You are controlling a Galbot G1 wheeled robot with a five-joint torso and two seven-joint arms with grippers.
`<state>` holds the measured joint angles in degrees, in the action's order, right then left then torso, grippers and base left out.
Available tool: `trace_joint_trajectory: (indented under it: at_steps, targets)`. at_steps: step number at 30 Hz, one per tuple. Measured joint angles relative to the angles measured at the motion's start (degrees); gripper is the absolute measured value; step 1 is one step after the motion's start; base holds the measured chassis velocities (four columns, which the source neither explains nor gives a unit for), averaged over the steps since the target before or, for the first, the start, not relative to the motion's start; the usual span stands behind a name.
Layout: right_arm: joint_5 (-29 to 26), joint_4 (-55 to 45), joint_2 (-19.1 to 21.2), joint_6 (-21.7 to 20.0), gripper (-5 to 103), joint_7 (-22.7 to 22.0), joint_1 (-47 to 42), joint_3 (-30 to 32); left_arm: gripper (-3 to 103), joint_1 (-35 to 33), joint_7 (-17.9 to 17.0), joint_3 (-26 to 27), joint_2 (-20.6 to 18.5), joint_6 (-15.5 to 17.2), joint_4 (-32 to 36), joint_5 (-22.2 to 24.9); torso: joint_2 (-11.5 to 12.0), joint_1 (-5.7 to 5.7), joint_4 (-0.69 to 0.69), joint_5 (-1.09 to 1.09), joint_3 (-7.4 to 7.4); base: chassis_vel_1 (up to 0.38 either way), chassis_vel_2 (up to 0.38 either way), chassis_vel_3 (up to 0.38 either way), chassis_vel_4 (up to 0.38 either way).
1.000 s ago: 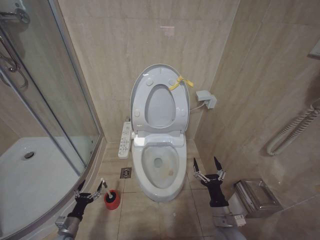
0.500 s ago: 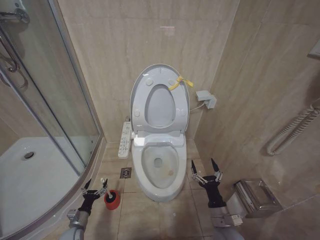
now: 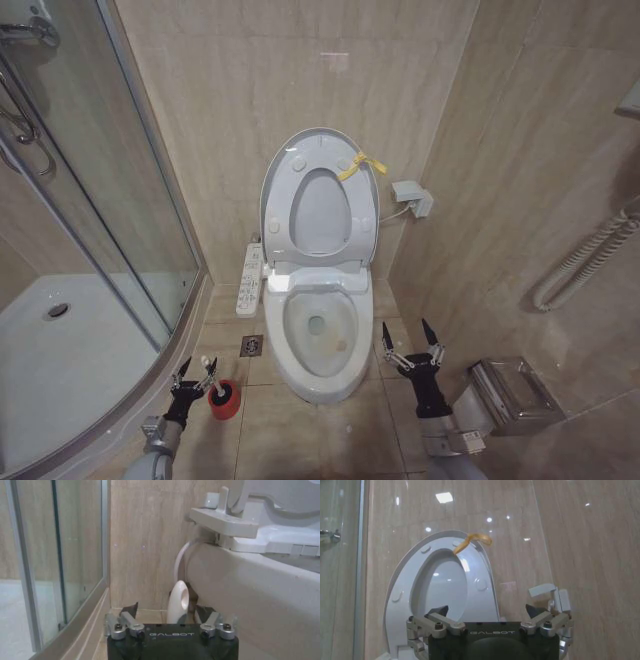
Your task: Open the toilet lid, clean the toilet bowl with a toilet brush, close the toilet lid, and flush.
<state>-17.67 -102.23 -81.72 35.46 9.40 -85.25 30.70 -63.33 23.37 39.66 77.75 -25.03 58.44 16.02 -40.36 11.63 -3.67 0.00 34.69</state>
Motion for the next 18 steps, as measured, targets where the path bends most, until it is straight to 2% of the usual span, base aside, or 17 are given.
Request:
trace_joint_trajectory:
  at_steps: [4,5,13,14,18]
  targets:
    - [-0.06,0.01,0.14,0.03,100,0.02,-0.02,0.05,84,0.06,-0.02,-0.07,0.35,0.00,-0.11,-0.13,0.00,0.00,0.00,-0.01,0.00,0.000,0.000,0.000,0.000]
    - [-0.07,0.02,0.17,0.04,100,0.02,-0.02,0.06,60,0.04,-0.02,-0.08,0.38,0.01,-0.19,-0.19,0.00,0.00,0.00,-0.01,0.00,0.000,0.000,0.000,0.000]
    - [-0.18,0.11,0.17,0.18,100,0.11,-0.04,0.08,60,-0.80,-0.02,0.02,0.32,0.01,0.52,-0.24,0.00,0.00,0.00,-0.01,0.00,0.000,0.000,0.000,0.000]
    - [-0.18,0.16,0.12,0.25,100,0.14,-0.03,0.08,32,-1.21,-0.01,0.07,0.26,0.01,1.04,-0.23,0.00,0.00,0.00,0.00,0.00,0.000,0.000,0.000,0.000]
    - [-0.18,0.25,-0.07,0.32,100,0.21,-0.02,0.04,32,-2.30,0.00,0.23,0.09,0.04,2.45,-0.05,0.00,0.00,0.00,0.00,0.00,0.000,0.000,0.000,0.000]
